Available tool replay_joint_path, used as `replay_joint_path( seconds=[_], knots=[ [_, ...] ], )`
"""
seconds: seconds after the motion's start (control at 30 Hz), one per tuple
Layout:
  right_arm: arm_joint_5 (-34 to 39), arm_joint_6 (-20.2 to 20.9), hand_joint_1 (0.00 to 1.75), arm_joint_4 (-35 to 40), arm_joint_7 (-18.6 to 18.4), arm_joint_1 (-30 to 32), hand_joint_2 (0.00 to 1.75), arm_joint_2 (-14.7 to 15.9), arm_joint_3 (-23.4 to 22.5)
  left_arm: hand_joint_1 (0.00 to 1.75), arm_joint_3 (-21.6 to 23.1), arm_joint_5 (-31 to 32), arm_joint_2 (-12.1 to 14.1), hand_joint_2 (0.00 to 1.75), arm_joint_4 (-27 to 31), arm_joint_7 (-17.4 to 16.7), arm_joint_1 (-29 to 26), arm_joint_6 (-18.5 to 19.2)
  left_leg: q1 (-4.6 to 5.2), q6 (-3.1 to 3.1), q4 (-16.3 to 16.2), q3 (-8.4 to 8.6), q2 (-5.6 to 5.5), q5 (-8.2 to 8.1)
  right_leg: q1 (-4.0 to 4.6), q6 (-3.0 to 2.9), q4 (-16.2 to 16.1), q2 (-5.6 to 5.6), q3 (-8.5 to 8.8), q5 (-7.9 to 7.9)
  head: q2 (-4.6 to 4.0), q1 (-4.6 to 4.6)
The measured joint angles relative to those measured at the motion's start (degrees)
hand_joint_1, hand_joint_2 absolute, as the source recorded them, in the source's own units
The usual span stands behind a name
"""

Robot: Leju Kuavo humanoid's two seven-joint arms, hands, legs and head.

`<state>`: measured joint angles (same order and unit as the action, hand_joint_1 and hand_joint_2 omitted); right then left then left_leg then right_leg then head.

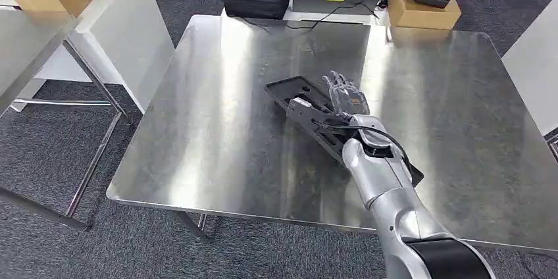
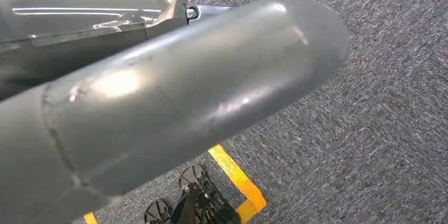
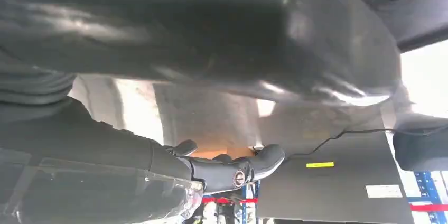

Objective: Take the parts from the cabinet and place them on the table.

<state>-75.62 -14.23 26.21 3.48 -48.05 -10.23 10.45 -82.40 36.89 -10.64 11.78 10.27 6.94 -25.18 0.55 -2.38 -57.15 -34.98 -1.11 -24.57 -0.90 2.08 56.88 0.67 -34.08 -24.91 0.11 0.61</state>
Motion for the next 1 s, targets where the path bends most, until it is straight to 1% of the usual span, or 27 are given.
replay_joint_path(
  seconds=[0.17, 0.2, 0.23, 0.27, 0.3, 0.33, 0.37, 0.4, 0.43, 0.47, 0.5, 0.53, 0.57, 0.6, 0.63, 0.67, 0.7, 0.73, 0.77, 0.8, 0.83, 0.87, 0.9, 0.93, 0.97, 1.0],
  knots=[
    [0.0, 0.0, 0.00, -0.1, 0.0, -0.1, 0.00, 0.0, 0.0, 0.00, 0.0, 0.0, 0.0, 0.00, 0.0, 0.0, 0.0, 0.0, 0.00, 0.00, 0.0, 0.00, 0.00, 0.00, 0.00, 0.00, 0.0, 0.00, 0.00, 0.00, 0.00, -0.02],
    [0.7, -0.5, 0.00, -0.1, 0.7, -0.1, 0.00, 0.0, 0.0, 0.00, 0.0, 0.0, 0.0, 0.00, 0.0, -0.2, 0.0, -0.3, 0.20, -0.17, -0.3, -0.10, 0.00, -0.22, -0.19, 0.05, -0.2, 0.00, 0.06, 0.03, 0.00, 0.00],
    [4.0, -3.5, 0.00, 0.6, 3.8, 1.2, 0.00, -0.1, 0.0, 0.00, 0.0, 0.0, 0.0, 0.00, 0.0, -1.3, 0.1, -1.4, 0.15, -0.39, -0.4, -0.02, -0.07, -0.34, -0.21, 0.08, -0.2, 0.05, 0.09, 0.00, 0.00, 0.09],
    [9.9, -8.3, 0.00, 5.2, 9.5, 5.8, 0.00, 0.0, -0.1, 0.00, 0.0, 0.0, -0.3, 0.00, 0.0, -2.5, 0.1, -2.9, 0.09, -0.57, -0.4, 0.27, -0.11, -0.51, -0.15, 0.31, -0.3, -0.01, 0.46, -0.18, 0.00, 0.09],
    [17.9, -11.7, 0.00, 13.4, 16.2, 12.6, 0.00, 0.3, 0.1, 0.00, -0.1, -0.1, -0.5, 0.00, 0.0, -3.0, 0.1, -4.0, 0.08, -0.84, -0.5, 0.51, -0.40, -0.75, -0.14, 0.64, -0.4, -0.26, 0.96, -0.45, 0.00, 0.04],
    [28.4, -13.1, 0.00, 23.4, 21.8, 19.1, 0.00, 0.8, 0.6, 0.00, -0.2, -0.2, -0.7, 0.00, 0.0, -3.1, -0.2, -4.6, 0.15, -1.04, -0.6, 0.56, -0.81, -0.95, -0.20, 0.86, -0.4, -0.69, 1.20, -0.66, 0.00, 0.09],
    [37.2, -13.8, 0.00, 31.1, 24.4, 23.7, 0.00, 0.9, 1.2, 0.00, -0.2, -0.3, -0.9, 0.00, 0.0, -3.3, -0.4, -4.9, 0.27, -1.15, -0.6, 0.46, -0.91, -1.00, -0.26, 0.97, -0.4, -0.81, 1.21, -0.72, 0.00, 0.09],
    [44.5, -14.1, 0.00, 37.9, 24.6, 26.4, 0.00, 1.1, 1.8, 0.00, -0.2, -0.3, -1.0, 0.00, 0.0, -3.3, -0.7, -5.0, 0.32, -1.39, -0.3, 0.58, -0.86, -0.52, -0.20, 1.18, -0.5, -0.73, 1.24, -0.53, 0.00, 0.13],
    [51.5, -14.4, 0.00, 43.4, 23.9, 28.3, 0.00, 1.6, 2.1, 0.00, -0.2, -0.3, -1.3, 0.00, -0.1, -3.4, -0.8, -5.2, -0.47, -1.52, 0.7, 1.22, -0.26, -0.10, -0.17, 1.15, 0.1, -0.56, 0.67, -1.22, 0.00, 0.09],
    [54.4, -14.6, 0.00, 47.5, 24.2, 29.8, 0.00, 2.0, 2.3, 0.00, -0.2, -0.3, -1.6, 0.00, -0.1, -3.4, -0.7, -5.4, -0.43, -1.72, 0.8, 1.41, 0.10, -0.01, 0.02, 0.88, 1.8, -0.56, 0.14, -2.70, 0.00, -0.04],
    [53.7, -14.8, 0.00, 50.5, 24.5, 31.0, 0.00, 2.5, 2.5, 0.00, -0.2, -0.3, -1.6, 0.00, -0.1, -3.5, -0.6, -5.4, -0.45, -1.81, 0.8, 1.41, 0.36, -0.03, 0.02, 0.52, 5.5, -0.55, -1.42, -4.81, 0.00, -0.20],
    [52.7, -15.0, 0.00, 53.2, 25.2, 32.2, 0.00, 2.9, 2.6, 0.00, -0.2, -0.3, -1.7, 0.00, -0.1, -3.5, -0.5, -5.4, -0.44, -1.82, 0.8, 1.36, 0.66, -0.04, -0.04, 0.31, 10.6, -0.55, -3.71, -7.14, 0.00, -0.18],
    [52.6, -15.0, 0.00, 54.9, 25.5, 33.3, 0.00, 3.1, 2.7, 0.00, -0.2, -0.4, -1.7, 0.00, -0.1, -3.5, -0.5, -5.4, -0.41, -1.82, 0.8, 1.23, 0.83, -0.04, -0.06, 0.31, 15.2, -0.56, -5.76, -8.89, 0.00, -0.11],
    [52.5, -15.1, 0.00, 56.7, 25.8, 34.4, 0.00, 3.5, 2.8, 0.00, -0.2, -0.5, -1.7, 0.00, -0.1, -3.5, -0.4, -5.4, -0.41, -1.81, 0.8, 1.16, 0.96, -0.03, -0.11, 0.65, 18.3, -0.56, -6.92, -9.60, 0.00, -0.20],
    [52.7, -15.1, 0.00, 58.3, 26.1, 35.2, 0.00, 3.9, 2.8, 0.00, -0.2, -0.5, -1.7, 0.00, -0.1, -3.5, -0.4, -5.4, -0.43, -1.79, 0.8, 1.12, 0.96, -0.01, -0.21, 1.12, 18.0, -0.57, -6.46, -9.15, 0.00, -0.15],
    [53.5, -15.0, 0.00, 59.5, 26.5, 35.8, 0.00, 4.2, 2.8, 0.00, -0.2, -0.6, -1.7, 0.00, -0.1, -3.4, -0.4, -5.4, -0.51, -1.72, 0.8, 1.11, 0.95, 0.03, -0.36, 1.72, 15.1, -0.58, -4.59, -7.83, 0.00, -0.20],
    [54.8, -14.8, 0.00, 60.8, 27.1, 36.3, 0.00, 4.4, 2.8, 0.00, -0.2, -0.7, -1.9, 0.00, -0.1, -3.3, -0.4, -5.3, -0.59, -1.60, 0.7, 1.10, 0.92, 0.10, -0.49, 2.36, 9.7, -0.61, -1.45, -5.93, 0.00, -0.17],
    [55.7, -14.6, 0.00, 62.1, 27.7, 36.6, 0.00, 4.7, 2.8, 0.00, -0.2, -0.7, -2.0, 0.00, -0.1, -3.1, -0.4, -5.1, -0.69, -1.45, 0.5, 1.07, 0.85, 0.14, -0.66, 2.82, 3.5, -0.63, 2.21, -4.19, 0.00, -0.20],
    [56.5, -14.6, 0.00, 63.1, 28.2, 36.9, 0.00, 4.9, 2.8, 0.00, -0.2, -0.7, -1.9, 0.00, -0.1, -2.9, -0.3, -4.9, -0.46, -1.00, 0.2, 0.92, 0.80, 0.08, -0.83, 2.58, -1.0, -0.69, 4.88, -3.96, 0.00, -0.29],
    [57.1, -14.6, 0.00, 63.9, 28.5, 37.4, 0.00, 5.0, 2.8, 0.00, -0.2, -0.7, -2.0, 0.00, -0.1, -2.8, -0.3, -4.8, -0.37, -0.65, 0.1, 0.76, 0.60, 0.20, -0.08, 1.86, 0.5, -0.26, 4.78, -2.73, 0.00, -0.13],
    [57.4, -14.6, 0.00, 64.6, 28.7, 37.8, 0.00, 5.2, 2.7, 0.00, -0.2, -0.7, -1.9, 0.00, -0.1, -2.6, -0.3, -4.7, -0.25, -0.44, -0.3, 0.88, 0.58, 0.21, -0.47, 1.69, 0.0, -0.27, 4.51, -2.97, 0.00, -0.20],
    [57.5, -14.6, 0.00, 65.2, 28.8, 37.9, 0.00, 5.3, 2.6, 0.00, -0.2, -0.7, -2.0, 0.00, -0.1, -2.6, -0.3, -4.7, -0.36, -0.23, -0.4, 0.58, 0.54, 0.34, -0.23, 1.03, 0.2, -0.24, 4.30, -3.26, 0.00, -0.20],
    [57.6, -14.6, 0.00, 65.7, 28.9, 38.1, 0.00, 5.4, 2.6, 0.00, -0.2, -0.7, -2.0, 0.00, -0.1, -2.5, -0.2, -4.7, -0.50, 0.29, -0.3, 0.40, 0.58, 0.62, -0.15, 0.54, 0.2, -0.23, 4.01, -3.03, 0.00, -0.17],
    [57.6, -14.6, 0.00, 66.0, 28.9, 38.3, 0.00, 5.4, 2.6, 0.00, -0.2, -0.7, -1.9, 0.00, -0.1, -2.5, -0.3, -4.7, -0.72, 0.61, -0.7, -0.06, 0.58, 0.44, -0.81, -0.35, -0.1, -0.29, 3.52, -2.46, 0.00, -0.28],
    [57.7, -14.6, 0.00, 66.5, 29.0, 38.4, 0.00, 5.4, 2.6, 0.00, -0.2, -0.7, -1.9, 0.00, -0.1, -2.4, -0.3, -4.7, -0.77, 1.00, -1.9, -0.75, 0.72, -1.48, -0.73, -0.90, -0.1, -0.31, 3.14, -2.11, 0.00, 0.00],
    [57.7, -14.6, 0.00, 66.8, 29.0, 38.6, 0.00, 5.4, 2.6, 0.00, -0.2, -0.7, -1.9, 0.00, -0.1, -2.4, -0.3, -4.7, -0.86, 1.39, -5.0, -1.83, 0.82, -4.65, -0.72, -1.40, -0.1, -0.47, 2.75, -1.79, 0.00, 0.28]
  ],
)
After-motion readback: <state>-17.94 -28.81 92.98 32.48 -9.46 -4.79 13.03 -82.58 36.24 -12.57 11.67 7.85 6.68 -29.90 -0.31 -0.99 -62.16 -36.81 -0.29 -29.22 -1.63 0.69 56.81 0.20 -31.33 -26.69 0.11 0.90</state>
